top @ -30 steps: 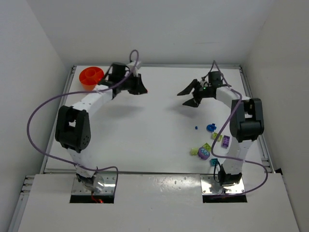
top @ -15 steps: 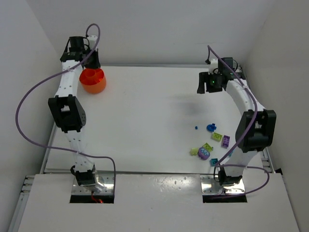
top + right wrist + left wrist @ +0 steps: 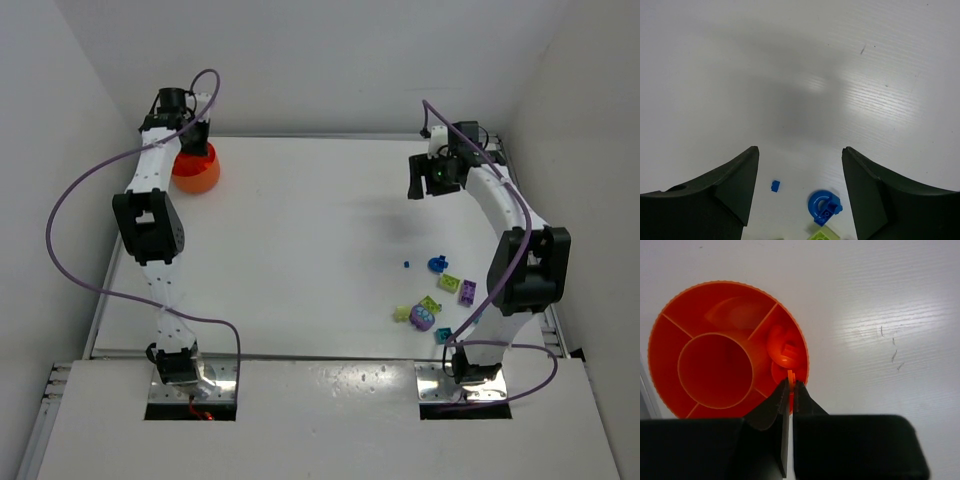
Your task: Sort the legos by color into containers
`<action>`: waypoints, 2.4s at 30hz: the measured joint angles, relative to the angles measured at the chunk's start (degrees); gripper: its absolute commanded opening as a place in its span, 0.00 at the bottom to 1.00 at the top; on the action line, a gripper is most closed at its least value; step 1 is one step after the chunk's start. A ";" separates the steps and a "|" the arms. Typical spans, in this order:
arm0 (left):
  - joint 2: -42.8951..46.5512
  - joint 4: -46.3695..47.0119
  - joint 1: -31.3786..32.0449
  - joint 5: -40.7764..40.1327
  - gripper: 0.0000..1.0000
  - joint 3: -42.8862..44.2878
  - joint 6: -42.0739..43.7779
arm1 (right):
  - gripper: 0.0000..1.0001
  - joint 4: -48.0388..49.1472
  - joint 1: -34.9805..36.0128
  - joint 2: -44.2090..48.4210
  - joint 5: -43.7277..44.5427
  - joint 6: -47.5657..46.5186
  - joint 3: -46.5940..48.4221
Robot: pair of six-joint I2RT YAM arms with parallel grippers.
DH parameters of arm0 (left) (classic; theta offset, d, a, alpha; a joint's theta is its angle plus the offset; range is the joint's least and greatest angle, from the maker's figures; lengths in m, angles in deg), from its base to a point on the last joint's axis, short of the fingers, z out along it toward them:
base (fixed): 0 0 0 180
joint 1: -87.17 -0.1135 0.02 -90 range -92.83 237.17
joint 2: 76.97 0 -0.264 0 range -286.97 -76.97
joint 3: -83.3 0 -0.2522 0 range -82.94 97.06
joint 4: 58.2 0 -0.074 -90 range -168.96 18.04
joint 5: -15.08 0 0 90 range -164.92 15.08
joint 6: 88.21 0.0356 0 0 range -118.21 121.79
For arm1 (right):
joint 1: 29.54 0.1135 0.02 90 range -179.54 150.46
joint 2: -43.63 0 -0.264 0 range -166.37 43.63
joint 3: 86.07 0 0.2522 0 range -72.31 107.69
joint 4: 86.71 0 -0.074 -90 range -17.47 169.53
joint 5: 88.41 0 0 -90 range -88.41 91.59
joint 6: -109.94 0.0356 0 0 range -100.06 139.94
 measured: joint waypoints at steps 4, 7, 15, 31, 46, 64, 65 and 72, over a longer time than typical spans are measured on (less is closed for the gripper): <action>0.00 0.52 0.00 -0.87 0.08 0.37 0.00 | 0.69 0.00 0.02 0.00 -0.04 -0.13 -0.22; -0.13 0.83 0.00 -1.77 0.10 0.37 0.00 | 0.69 -0.02 0.02 0.00 -0.04 -0.13 -0.31; -0.26 1.77 0.00 -3.72 0.21 1.05 0.22 | 0.69 -0.02 0.37 0.00 -0.04 -0.13 -0.31; -1.46 2.49 0.13 -4.46 0.39 1.75 -0.46 | 0.64 -0.02 0.68 0.00 0.02 -1.95 -0.42; 18.99 12.74 11.82 7.56 0.69 -20.24 5.22 | 0.64 -9.27 -0.94 12.00 5.90 -17.16 -17.99; 26.40 15.26 17.64 18.84 0.76 -30.62 2.56 | 0.71 -14.25 -1.25 9.97 5.84 -38.82 -27.67; 26.40 15.30 17.64 19.02 0.76 -30.69 2.47 | 0.71 -14.23 -1.25 9.31 5.97 -39.41 -27.67; 26.71 15.39 17.57 19.19 0.76 -32.00 1.60 | 0.61 -12.94 -1.25 7.08 7.06 -42.32 -28.57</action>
